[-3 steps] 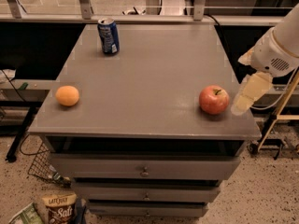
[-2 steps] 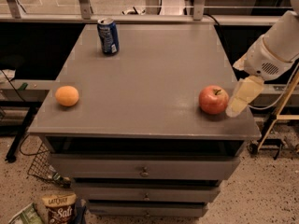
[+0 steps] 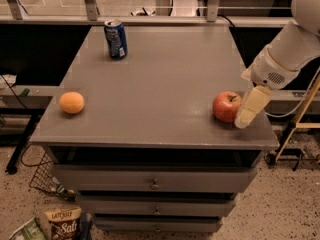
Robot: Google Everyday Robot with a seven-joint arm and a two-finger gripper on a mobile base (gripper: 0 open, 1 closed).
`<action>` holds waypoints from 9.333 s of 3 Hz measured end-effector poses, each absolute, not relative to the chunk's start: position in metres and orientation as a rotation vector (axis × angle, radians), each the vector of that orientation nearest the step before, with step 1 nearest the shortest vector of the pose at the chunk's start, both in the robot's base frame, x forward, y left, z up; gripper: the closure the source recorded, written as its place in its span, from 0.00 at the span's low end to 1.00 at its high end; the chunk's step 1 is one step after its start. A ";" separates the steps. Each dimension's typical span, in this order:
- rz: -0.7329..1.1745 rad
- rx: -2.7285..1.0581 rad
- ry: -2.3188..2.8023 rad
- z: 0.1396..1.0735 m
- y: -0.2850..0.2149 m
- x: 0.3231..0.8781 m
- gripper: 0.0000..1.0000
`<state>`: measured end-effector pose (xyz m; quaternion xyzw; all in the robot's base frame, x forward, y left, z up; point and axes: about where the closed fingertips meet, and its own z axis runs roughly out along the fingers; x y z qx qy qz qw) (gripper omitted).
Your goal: Move apple near pepsi can
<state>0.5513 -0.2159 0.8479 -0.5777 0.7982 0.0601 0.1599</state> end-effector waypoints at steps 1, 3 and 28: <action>0.166 -1.680 2.275 0.845 -0.206 0.545 0.00; 0.146 -1.732 2.267 0.841 -0.192 0.536 0.17; 0.405 -1.479 2.091 0.834 0.073 0.793 0.00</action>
Offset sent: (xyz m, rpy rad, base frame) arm -0.0196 0.0308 -0.0037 -0.0307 0.0074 0.0683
